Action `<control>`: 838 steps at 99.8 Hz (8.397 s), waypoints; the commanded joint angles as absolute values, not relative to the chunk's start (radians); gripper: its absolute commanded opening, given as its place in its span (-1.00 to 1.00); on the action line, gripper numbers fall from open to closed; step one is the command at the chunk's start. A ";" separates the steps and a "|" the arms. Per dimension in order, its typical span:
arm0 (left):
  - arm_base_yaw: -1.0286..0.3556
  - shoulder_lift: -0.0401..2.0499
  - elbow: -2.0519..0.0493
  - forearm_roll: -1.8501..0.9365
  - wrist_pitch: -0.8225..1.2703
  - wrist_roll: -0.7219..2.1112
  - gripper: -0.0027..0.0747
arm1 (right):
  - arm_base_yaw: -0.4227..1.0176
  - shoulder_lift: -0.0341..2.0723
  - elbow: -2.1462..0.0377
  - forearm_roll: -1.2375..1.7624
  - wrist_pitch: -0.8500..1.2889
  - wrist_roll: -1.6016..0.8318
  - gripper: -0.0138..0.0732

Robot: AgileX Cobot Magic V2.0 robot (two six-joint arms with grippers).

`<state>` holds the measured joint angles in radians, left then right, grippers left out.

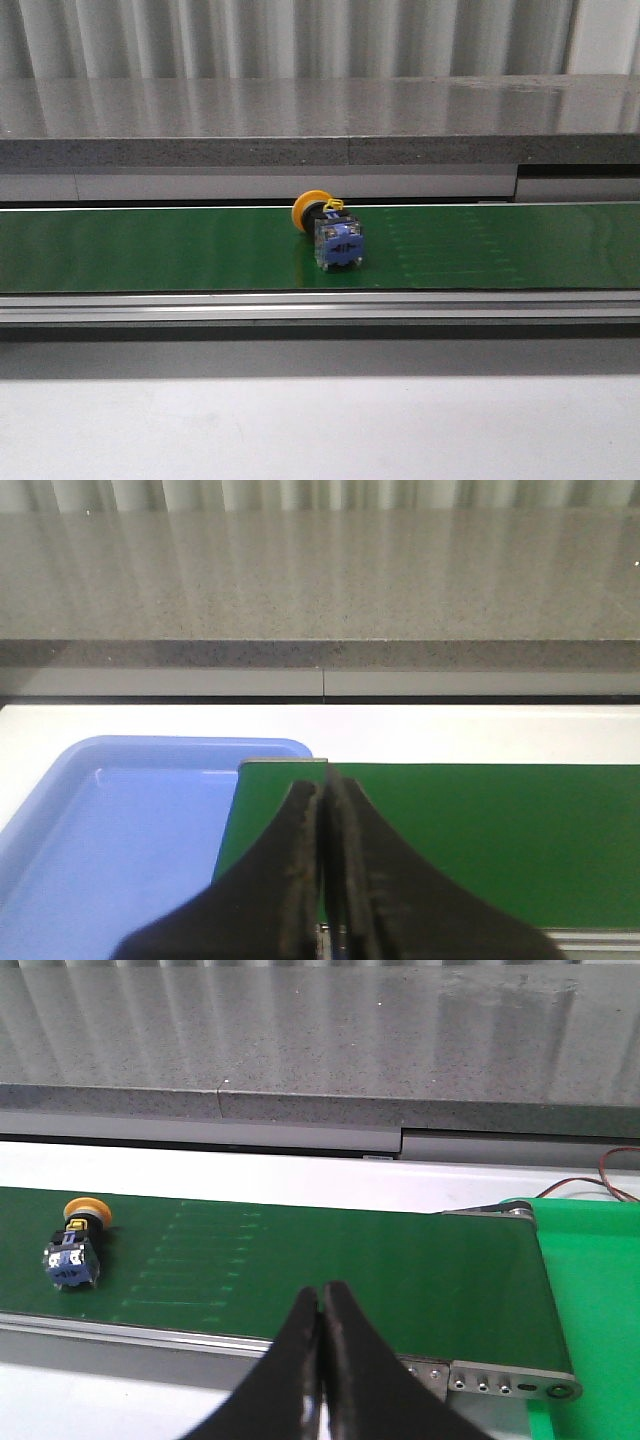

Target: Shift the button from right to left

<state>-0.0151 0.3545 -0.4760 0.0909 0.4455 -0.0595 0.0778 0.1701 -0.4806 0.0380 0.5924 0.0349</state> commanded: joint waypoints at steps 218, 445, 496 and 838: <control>-0.378 1.530 -1.325 -0.029 0.992 -0.331 0.34 | 0.078 0.179 -0.506 0.043 0.514 0.024 -0.84; 0.355 1.609 -1.404 0.062 1.159 0.047 -0.93 | 0.078 0.179 -0.506 0.043 0.515 0.024 -0.84; 0.362 1.888 -1.404 0.160 1.027 0.102 -0.93 | 0.078 0.179 -0.506 0.043 0.515 0.024 -0.84; -0.033 -0.043 -0.142 0.082 0.140 -0.184 -0.98 | 0.078 0.179 -0.506 0.043 0.515 0.024 -0.84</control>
<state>-0.0488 -0.0025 -0.1643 0.1097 0.2335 -0.1651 0.0778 0.1701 -0.4806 0.0397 0.5924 0.0349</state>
